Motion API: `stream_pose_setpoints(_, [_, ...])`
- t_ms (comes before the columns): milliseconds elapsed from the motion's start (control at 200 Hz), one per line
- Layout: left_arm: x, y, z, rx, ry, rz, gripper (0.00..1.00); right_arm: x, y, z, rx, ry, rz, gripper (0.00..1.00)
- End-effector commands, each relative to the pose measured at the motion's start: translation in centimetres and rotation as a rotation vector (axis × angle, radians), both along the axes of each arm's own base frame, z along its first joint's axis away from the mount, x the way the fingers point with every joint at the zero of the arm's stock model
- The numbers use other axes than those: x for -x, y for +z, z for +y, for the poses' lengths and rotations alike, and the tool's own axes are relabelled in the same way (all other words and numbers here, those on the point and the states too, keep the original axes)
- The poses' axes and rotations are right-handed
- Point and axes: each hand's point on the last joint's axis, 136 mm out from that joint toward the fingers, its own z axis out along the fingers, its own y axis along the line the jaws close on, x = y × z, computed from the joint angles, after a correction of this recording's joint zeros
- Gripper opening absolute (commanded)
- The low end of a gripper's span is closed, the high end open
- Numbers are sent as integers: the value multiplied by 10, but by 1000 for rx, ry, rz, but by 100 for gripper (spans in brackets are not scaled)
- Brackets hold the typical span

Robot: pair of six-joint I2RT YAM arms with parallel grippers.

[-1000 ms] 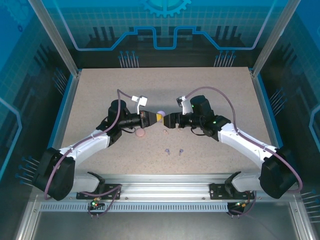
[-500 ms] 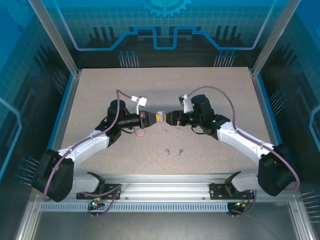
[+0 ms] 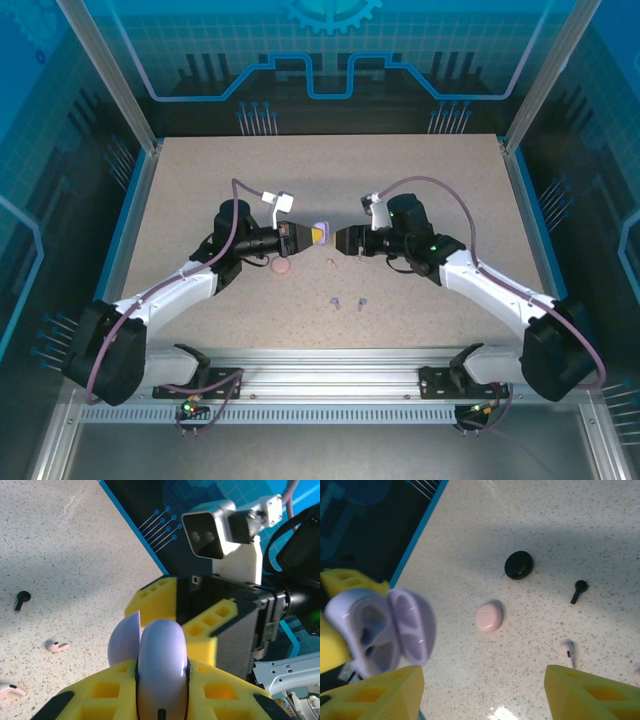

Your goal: Insert wireless bluetooth earbuds into charging case

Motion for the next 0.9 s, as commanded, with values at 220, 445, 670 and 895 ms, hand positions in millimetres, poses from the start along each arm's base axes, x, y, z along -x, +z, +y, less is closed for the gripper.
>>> stream_pose_setpoints(220, [4,23,-2,41,-25,-59,0,8,18,18,-130,105,-48,53])
stream_pose_setpoints(445, [5,27,-2,55,-25,-59,0,-3,17,24,-132,92,-43,49])
stream_pose_setpoints(670, [6,25,-2,57,-28,-53,0,-10,17,30,-148,89,-37,45])
stream_pose_setpoints(895, [6,24,-1,52,-24,-52,0,1,21,23,-137,99,-50,43])
